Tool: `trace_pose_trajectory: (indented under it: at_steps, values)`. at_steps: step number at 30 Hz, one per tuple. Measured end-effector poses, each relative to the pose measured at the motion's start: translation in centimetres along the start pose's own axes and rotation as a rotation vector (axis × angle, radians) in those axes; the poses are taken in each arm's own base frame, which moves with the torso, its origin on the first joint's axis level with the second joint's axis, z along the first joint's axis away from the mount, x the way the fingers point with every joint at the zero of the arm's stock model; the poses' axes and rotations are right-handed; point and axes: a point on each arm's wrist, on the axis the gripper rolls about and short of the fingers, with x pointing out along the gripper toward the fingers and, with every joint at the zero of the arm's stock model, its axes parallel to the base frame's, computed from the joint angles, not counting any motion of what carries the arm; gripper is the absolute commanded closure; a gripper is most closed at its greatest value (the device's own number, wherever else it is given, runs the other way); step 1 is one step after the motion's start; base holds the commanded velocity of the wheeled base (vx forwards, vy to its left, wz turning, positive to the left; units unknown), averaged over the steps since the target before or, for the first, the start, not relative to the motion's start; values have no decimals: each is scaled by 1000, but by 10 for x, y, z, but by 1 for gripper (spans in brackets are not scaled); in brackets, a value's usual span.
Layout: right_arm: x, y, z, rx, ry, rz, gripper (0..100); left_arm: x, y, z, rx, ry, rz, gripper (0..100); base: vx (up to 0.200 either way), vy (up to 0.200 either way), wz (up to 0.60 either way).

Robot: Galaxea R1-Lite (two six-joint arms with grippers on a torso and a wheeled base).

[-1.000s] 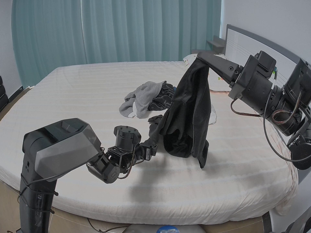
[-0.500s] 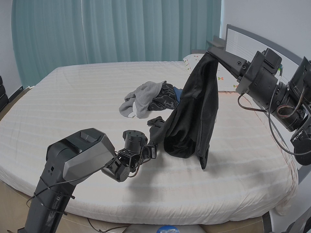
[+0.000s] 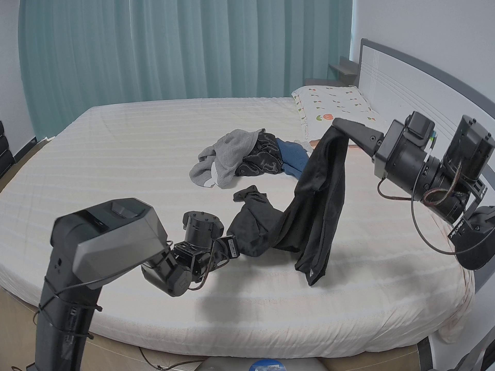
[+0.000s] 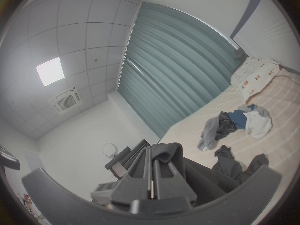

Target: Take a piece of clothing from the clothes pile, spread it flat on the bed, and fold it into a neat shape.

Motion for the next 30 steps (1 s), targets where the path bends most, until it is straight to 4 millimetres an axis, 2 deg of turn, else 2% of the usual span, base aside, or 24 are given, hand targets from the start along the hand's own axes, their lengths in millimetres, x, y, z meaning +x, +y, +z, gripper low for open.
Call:
trace_pose_trajectory:
  at_steps: [6,9,12,15,19,25,30]
  values:
    - [2,-32,-26,12,4,-66,100,-70,-10,32,-139,-50,-45,100,0,0,0]
    - [6,-46,-36,-4,-47,-80,100,-96,-14,50,-209,-97,-79,100,0,0,0]
    - [11,-60,-44,-16,-95,-122,100,-127,-17,74,-272,-172,-127,100,0,0,0]
    - [15,-67,-44,-27,-140,-158,100,-153,-16,91,-309,-233,-161,100,0,0,0]
    - [14,-62,-30,-44,-203,-155,100,-178,-13,102,-331,-281,-185,100,0,0,0]
    - [0,-32,4,-78,-316,-88,100,-198,-9,104,-345,-302,-200,100,0,0,0]
    - [-17,-20,6,-85,-255,-99,100,-205,-7,101,-356,-271,-237,100,0,0,0]
